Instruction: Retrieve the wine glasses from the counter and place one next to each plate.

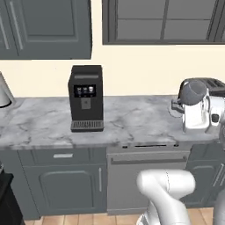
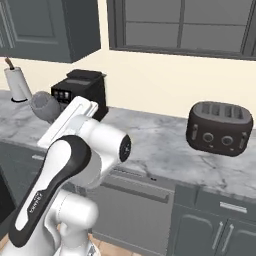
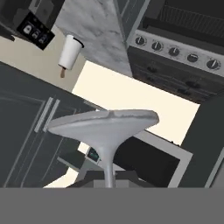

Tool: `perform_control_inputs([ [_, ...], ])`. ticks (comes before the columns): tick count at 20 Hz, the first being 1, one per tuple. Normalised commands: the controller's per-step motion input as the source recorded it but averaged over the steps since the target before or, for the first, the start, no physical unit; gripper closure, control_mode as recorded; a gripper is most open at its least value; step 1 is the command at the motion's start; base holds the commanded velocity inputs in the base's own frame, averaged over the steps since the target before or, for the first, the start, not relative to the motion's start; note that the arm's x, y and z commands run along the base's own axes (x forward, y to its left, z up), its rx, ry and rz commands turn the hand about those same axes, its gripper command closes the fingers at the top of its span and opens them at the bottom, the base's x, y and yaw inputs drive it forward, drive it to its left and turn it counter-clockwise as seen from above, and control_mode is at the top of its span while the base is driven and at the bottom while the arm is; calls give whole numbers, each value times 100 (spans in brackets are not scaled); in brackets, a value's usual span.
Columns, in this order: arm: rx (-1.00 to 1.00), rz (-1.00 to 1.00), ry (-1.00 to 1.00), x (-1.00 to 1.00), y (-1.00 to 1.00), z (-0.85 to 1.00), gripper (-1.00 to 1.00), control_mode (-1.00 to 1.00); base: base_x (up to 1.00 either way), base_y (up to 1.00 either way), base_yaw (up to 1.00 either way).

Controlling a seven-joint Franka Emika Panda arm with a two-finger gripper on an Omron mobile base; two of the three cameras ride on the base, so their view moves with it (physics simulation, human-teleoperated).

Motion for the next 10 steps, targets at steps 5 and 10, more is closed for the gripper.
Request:
perform_control_inputs([
  [5,0,0,0,0,0,0,100,100,-100,0,0],
  [10,0,0,0,0,0,0,100,100,-100,-5,0],
])
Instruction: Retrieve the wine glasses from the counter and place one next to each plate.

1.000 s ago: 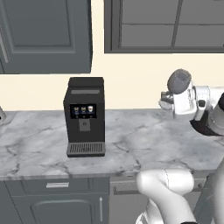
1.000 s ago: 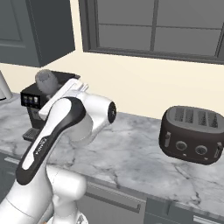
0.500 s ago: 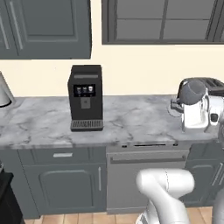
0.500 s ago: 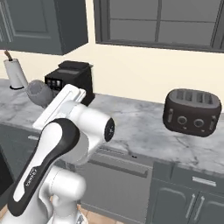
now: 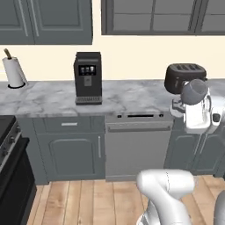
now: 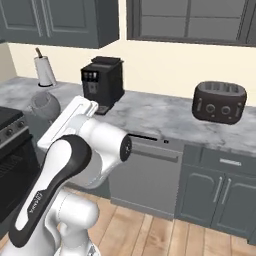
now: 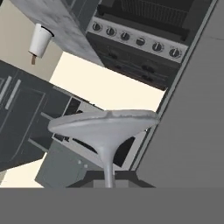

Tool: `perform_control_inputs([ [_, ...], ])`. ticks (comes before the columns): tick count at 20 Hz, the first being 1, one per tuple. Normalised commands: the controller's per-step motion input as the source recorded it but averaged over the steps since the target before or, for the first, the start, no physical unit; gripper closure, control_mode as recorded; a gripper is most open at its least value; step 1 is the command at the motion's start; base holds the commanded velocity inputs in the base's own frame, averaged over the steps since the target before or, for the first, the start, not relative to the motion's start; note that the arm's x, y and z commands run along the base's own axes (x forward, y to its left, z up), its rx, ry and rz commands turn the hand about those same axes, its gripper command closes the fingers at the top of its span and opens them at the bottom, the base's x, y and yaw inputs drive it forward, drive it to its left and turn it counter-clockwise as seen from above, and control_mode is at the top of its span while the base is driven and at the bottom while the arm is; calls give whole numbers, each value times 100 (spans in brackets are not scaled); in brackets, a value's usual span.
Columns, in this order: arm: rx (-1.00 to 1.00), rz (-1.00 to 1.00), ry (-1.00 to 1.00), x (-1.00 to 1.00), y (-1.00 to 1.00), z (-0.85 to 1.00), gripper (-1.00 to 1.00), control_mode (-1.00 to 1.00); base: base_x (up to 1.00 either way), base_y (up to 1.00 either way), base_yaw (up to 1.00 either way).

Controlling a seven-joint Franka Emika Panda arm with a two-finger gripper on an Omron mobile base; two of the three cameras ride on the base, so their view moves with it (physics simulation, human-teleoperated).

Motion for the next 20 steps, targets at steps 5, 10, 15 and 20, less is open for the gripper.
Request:
perform_control_inputs([
  [5,0,0,0,0,0,0,100,100,-100,-3,0],
  [10,0,0,0,0,0,0,100,100,-100,-10,0],
  [15,0,0,0,0,0,0,100,100,-100,-21,0],
  [20,0,0,0,0,0,0,100,100,-100,-41,0],
])
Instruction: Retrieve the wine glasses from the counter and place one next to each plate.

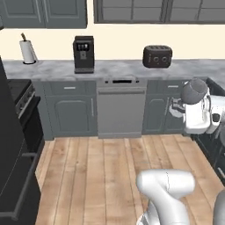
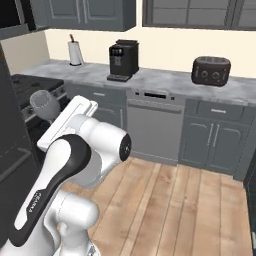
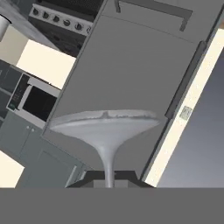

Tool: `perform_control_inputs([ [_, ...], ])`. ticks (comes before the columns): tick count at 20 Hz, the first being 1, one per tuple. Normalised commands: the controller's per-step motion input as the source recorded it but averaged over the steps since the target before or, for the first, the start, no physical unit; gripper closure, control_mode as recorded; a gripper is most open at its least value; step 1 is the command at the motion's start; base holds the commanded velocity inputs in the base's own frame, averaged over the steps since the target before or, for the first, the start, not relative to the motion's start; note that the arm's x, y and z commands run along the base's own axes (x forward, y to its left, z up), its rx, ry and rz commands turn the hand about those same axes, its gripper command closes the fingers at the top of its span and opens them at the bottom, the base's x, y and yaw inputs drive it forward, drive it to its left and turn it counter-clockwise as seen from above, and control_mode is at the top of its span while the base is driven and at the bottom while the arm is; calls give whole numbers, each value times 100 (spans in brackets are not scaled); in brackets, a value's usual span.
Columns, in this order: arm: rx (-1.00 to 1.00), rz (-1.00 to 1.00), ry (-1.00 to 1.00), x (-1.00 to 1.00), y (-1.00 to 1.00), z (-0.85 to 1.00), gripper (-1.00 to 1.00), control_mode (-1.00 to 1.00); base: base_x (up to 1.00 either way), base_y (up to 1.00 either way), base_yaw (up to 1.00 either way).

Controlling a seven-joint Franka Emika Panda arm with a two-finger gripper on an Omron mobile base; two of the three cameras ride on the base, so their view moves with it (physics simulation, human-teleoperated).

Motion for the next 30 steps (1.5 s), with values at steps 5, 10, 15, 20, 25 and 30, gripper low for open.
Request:
perform_control_inputs([
  [5,0,0,0,0,0,0,100,100,-100,-45,0],
  [10,0,0,0,0,0,0,100,100,-100,-46,0],
  [15,0,0,0,0,0,0,100,100,-100,-47,-3],
  [20,0,0,0,0,0,0,100,100,-88,-84,-15],
  [25,0,0,0,0,0,0,100,100,1,-100,-3],
  [30,0,0,0,0,0,0,100,100,13,-100,0],
])
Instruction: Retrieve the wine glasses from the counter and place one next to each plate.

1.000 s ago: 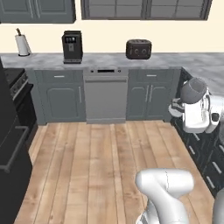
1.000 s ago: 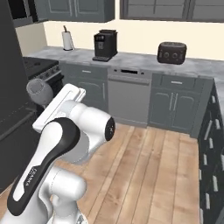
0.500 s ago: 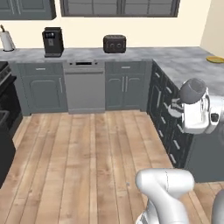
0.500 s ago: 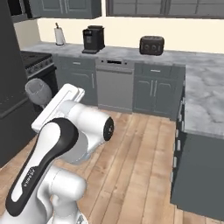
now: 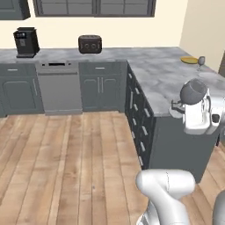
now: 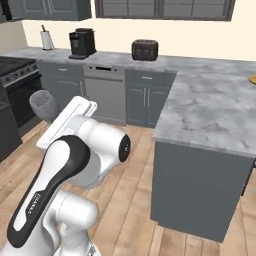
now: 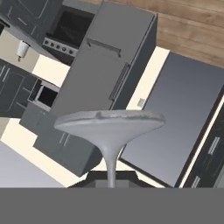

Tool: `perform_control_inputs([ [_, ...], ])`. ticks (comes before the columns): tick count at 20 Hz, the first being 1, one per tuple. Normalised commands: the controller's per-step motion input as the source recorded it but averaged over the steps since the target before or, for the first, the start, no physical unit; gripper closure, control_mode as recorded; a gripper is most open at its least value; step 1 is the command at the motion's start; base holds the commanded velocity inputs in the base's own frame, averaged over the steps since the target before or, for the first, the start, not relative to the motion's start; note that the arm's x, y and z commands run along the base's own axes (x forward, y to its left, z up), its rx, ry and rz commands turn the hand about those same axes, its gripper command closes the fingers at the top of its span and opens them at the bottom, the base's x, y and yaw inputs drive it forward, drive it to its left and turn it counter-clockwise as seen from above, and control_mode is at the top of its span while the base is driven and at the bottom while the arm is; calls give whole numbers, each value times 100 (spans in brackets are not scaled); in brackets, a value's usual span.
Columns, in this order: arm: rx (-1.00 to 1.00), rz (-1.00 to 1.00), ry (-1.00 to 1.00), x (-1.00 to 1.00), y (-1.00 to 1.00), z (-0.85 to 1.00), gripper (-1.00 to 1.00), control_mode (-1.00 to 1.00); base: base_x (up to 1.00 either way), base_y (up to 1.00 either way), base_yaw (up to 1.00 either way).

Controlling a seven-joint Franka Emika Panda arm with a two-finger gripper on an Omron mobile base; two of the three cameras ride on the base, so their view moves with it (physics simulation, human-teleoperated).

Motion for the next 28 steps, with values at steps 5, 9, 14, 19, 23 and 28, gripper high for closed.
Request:
perform_control_inputs([
  [5,0,0,0,0,0,0,100,100,17,-100,0],
  [9,0,0,0,0,0,0,100,100,6,-100,0],
  [14,0,0,0,0,0,0,100,100,0,-100,1],
  [19,0,0,0,0,0,0,100,100,0,-100,3],
  [23,0,0,0,0,0,0,100,100,0,-100,10],
  [28,0,0,0,0,0,0,100,100,19,-100,22],
])
